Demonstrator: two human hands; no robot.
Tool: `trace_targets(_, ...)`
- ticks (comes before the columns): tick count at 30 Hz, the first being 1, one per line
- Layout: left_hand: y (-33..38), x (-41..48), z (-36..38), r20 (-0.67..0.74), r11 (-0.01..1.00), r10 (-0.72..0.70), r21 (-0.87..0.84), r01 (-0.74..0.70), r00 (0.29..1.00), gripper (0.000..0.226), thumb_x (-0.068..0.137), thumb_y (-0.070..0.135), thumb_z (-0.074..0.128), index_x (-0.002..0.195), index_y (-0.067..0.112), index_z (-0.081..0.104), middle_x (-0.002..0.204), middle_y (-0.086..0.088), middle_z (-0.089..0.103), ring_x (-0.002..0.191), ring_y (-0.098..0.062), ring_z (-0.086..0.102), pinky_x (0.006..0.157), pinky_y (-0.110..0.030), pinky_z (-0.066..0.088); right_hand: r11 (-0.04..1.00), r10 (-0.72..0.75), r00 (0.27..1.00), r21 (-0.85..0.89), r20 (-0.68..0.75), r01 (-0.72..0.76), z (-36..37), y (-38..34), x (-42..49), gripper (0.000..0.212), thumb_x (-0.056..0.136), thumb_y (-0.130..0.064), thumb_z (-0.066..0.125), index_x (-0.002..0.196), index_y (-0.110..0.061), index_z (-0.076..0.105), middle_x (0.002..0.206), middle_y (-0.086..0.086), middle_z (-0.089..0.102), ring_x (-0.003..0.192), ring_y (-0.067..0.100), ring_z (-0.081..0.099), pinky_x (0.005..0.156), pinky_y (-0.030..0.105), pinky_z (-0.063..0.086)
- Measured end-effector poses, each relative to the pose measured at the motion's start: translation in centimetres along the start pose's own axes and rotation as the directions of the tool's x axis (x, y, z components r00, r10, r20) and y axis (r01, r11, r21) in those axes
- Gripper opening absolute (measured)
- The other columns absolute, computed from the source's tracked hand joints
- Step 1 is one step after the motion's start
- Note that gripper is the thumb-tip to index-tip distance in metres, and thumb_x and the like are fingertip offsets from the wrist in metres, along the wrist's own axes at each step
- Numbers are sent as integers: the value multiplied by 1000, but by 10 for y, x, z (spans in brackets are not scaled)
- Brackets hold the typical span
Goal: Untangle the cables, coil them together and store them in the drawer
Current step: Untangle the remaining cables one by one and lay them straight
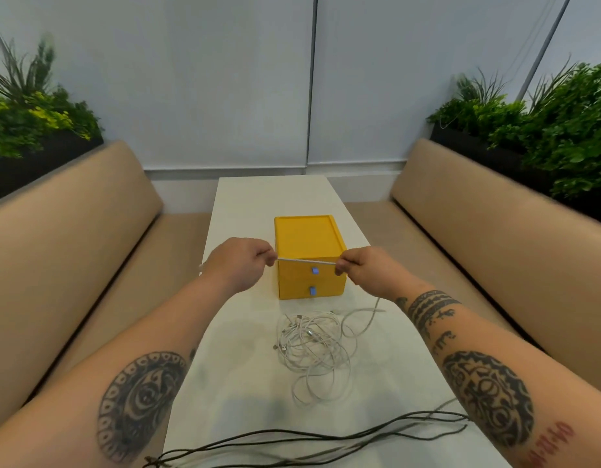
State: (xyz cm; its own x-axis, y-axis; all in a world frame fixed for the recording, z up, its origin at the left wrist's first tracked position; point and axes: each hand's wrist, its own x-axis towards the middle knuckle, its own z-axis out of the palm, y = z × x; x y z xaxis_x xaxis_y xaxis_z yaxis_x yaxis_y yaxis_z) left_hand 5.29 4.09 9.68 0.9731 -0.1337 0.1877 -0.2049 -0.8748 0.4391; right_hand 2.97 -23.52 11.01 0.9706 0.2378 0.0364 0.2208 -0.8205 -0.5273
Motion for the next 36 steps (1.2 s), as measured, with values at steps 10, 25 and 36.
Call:
trace_targets(10,4,-12,-8,125,930,-58,-353,99,990,46,99,59,38,92,30,73,77,10,72,63,-12,59,71,-33,51,999,-36,999,-10,-14,36,-14,-14,1,29,101,-32,48,84,-24,71,76,2,67,66,12,58,57,25,41)
trace_targets(25,-13,-4,-21,5,991,57,-125,-56,998,34,99,31,52,68,31,66,78,16,66,74,-10,58,66,-29,45,1000,21,1000,-21,-14,-22,-32,14,-14,31,100,-37,50,75,-29,68,65,-3,61,64,14,56,65,31,45)
trace_targets(36,-6,-7,-30,180,961,17,-273,33,984,37,101,55,38,100,34,70,84,9,72,71,-11,56,71,-32,45,998,-12,995,-64,-97,6,-14,4,-11,29,100,-37,50,81,-28,70,70,-8,60,68,11,56,57,25,36)
